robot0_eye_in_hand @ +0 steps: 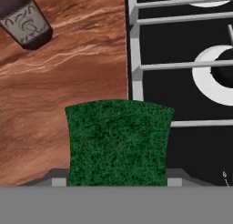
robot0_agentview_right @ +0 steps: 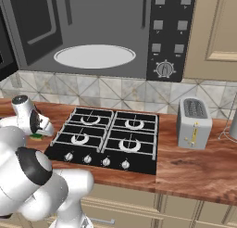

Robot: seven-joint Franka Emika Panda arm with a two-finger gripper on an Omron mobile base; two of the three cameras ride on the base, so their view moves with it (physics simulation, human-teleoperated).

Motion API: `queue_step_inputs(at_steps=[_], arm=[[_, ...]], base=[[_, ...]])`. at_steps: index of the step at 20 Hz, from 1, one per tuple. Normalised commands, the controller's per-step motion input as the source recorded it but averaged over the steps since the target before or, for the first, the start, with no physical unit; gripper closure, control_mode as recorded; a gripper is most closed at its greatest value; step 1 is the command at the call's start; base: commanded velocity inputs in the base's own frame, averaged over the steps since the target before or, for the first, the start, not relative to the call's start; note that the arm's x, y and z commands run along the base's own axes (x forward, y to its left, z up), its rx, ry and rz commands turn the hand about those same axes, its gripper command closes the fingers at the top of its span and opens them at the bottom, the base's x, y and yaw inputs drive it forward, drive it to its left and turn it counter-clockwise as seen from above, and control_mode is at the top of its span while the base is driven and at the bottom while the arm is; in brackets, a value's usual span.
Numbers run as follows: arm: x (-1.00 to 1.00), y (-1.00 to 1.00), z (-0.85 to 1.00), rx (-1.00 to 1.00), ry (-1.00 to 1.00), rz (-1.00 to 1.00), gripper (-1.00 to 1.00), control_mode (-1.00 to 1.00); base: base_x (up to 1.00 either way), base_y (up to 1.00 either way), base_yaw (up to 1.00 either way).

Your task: Place the sponge inside the microwave to prepare for sanitizing.

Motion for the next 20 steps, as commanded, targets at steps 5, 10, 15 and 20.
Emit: queue_step_inputs(at_steps=[5, 10, 15, 20], arm=[[-0.19, -0.47, 0.44, 0.0, 0.0, -0.03, 1.0, -1.0], [-0.26, -0.51, 0.41, 0.0, 0.0, -0.04, 1.0, -1.0], [-0.38, -0.4, 0.34, -0.01, 0.0, 0.0, 1.0, -1.0], [-0.47, -0.37, 0.34, -0.07, -0.01, 0.0, 1.0, -1.0]], base=[[0.0, 0.0, 0.0], [0.0, 0.0, 0.0], [0.0, 0.0, 0.0], [0.0, 0.0, 0.0]])
